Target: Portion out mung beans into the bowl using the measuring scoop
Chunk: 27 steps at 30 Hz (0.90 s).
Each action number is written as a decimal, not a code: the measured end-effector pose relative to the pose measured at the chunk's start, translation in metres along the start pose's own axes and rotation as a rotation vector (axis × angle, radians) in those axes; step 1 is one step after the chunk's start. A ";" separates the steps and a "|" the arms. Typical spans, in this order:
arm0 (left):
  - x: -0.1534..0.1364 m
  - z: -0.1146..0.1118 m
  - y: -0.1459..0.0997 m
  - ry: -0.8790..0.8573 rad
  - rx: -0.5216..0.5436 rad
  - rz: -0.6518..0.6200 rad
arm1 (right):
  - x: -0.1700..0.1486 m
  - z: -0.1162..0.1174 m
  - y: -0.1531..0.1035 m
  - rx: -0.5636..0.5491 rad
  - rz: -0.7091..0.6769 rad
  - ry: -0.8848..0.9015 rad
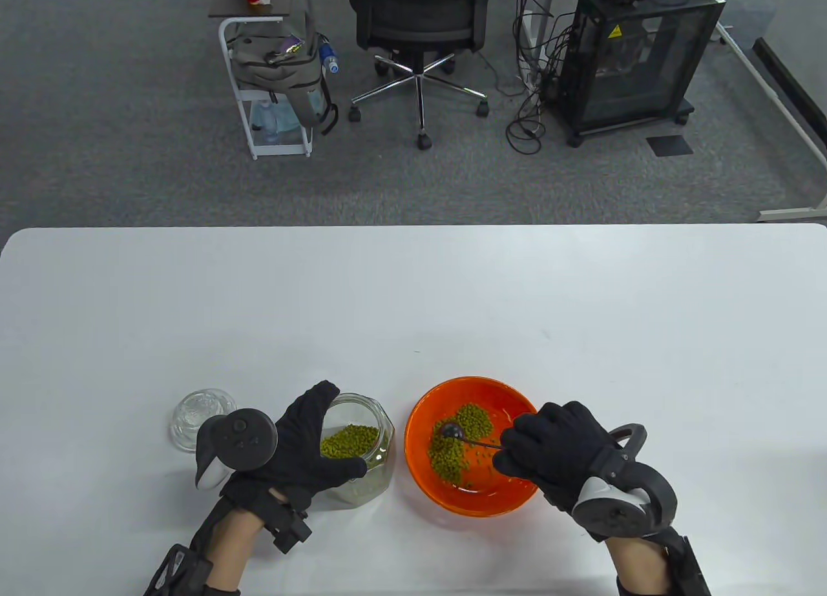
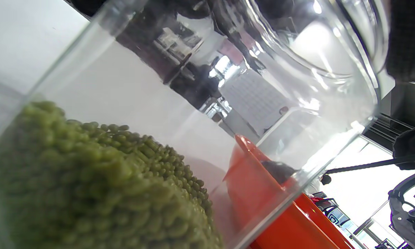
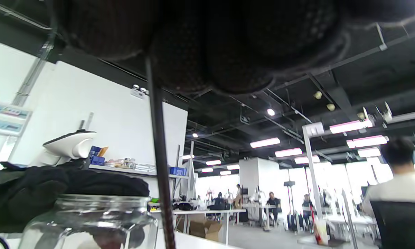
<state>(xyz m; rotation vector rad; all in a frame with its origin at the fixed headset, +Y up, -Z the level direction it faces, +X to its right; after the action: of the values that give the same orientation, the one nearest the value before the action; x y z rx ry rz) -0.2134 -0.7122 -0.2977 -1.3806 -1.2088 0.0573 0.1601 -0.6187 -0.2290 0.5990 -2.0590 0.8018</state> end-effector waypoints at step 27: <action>0.000 0.000 0.000 -0.001 0.000 0.000 | -0.091 -0.004 -0.059 -0.292 0.779 0.346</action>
<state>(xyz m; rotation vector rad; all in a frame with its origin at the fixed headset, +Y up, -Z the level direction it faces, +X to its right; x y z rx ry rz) -0.2134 -0.7123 -0.2976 -1.3804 -1.2103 0.0581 0.2509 -0.6446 -0.2837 -0.5144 -2.0104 0.9194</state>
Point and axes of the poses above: the tracker on the back of each hand, its own x axis roughly to the thumb side, its own y axis roughly from the wrist to the fingertips, z = x × y, the point moved 1 cm from there along y, roughly from the wrist to the fingertips, and after that the axes turned 12 degrees about -z, right-handed, at the moved point
